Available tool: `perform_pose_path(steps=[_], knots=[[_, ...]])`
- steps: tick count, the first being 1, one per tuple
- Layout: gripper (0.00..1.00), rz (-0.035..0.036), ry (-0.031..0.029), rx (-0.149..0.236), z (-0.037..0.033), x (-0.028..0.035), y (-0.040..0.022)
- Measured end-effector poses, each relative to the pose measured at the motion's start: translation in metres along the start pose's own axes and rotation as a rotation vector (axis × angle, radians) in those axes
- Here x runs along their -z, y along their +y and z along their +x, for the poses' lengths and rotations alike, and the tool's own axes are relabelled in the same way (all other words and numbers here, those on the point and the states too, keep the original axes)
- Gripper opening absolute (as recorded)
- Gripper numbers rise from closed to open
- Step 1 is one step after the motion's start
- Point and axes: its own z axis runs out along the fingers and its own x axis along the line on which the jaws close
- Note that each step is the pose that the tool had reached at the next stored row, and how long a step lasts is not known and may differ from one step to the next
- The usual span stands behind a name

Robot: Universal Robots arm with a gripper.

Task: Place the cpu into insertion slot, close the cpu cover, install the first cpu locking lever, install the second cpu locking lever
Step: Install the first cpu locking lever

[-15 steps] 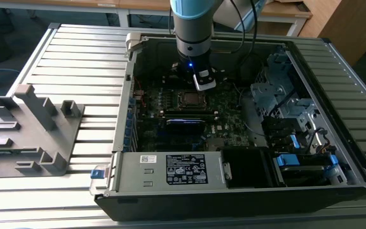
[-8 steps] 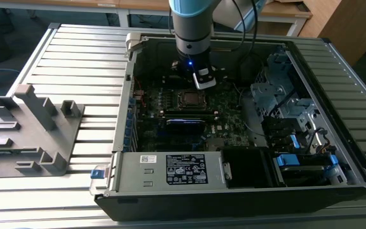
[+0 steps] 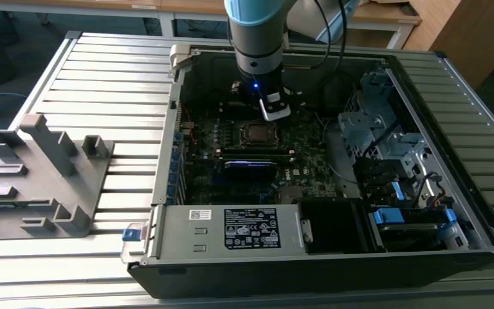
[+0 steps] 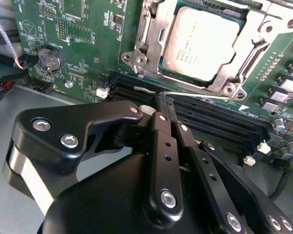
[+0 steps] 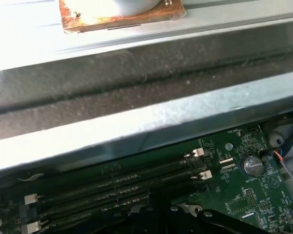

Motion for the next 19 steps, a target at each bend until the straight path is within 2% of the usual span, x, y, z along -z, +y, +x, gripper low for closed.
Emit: perform_pose_path(steps=[5,19], knots=[[0.11,-0.0006,-0.0027,0.001,-0.0002,0.0,-0.0016],[0.11,-0.0001,-0.0037,0.003,0.0003,-0.0016,-0.0025]])
